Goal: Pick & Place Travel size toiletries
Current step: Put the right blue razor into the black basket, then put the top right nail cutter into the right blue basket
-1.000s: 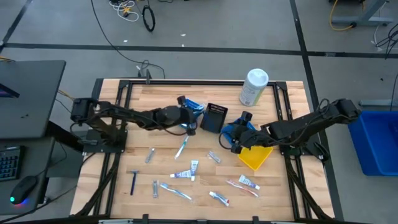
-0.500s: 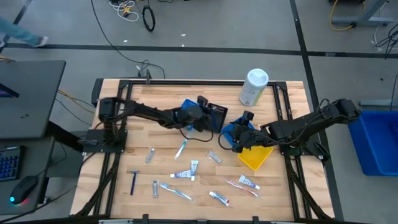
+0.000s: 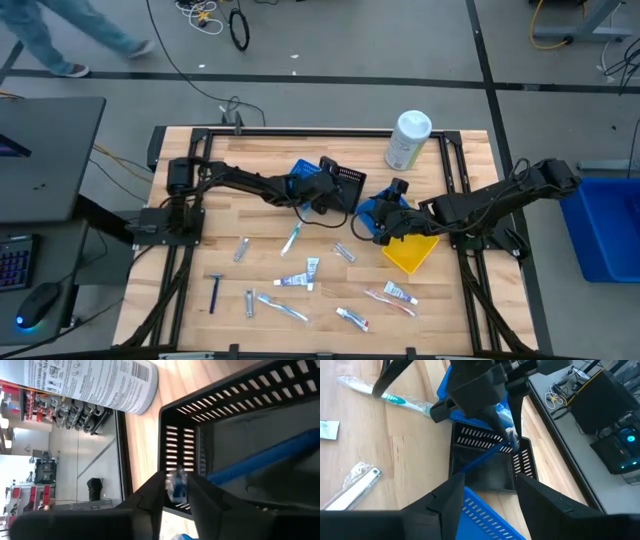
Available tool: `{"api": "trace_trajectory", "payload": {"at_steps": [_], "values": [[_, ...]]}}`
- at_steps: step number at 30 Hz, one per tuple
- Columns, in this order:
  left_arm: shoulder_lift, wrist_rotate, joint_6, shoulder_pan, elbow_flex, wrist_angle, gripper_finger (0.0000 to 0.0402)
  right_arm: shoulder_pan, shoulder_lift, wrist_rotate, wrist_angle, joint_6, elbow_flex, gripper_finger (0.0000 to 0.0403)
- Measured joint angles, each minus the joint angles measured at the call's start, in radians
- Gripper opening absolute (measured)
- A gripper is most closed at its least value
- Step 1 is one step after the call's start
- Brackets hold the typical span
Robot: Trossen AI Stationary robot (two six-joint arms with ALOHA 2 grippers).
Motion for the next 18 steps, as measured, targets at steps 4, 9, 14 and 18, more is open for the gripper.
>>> {"api": "trace_trajectory", "payload": {"at_steps": [4,9,14,18], "values": [[0.0,0.001,-0.003,-0.002,0.0,-0.028,0.0133,0.0,0.0,-0.001,0.0,0.023,0.0,0.0185],[-0.015,0.003,-0.041,-0.02,0.0,-0.025,0.0157,0.0,0.0,-0.002,0.0,0.036,0.0,0.0194],[-0.11,0.011,-0.154,-0.041,0.0,-0.069,0.0161,0.0,0.0,-0.025,-0.001,0.094,0.0,0.0207],[-0.231,0.11,-0.303,-0.044,0.0,-0.187,0.0161,0.0,0.0,-0.069,-0.001,0.136,0.0,0.0214]]}}
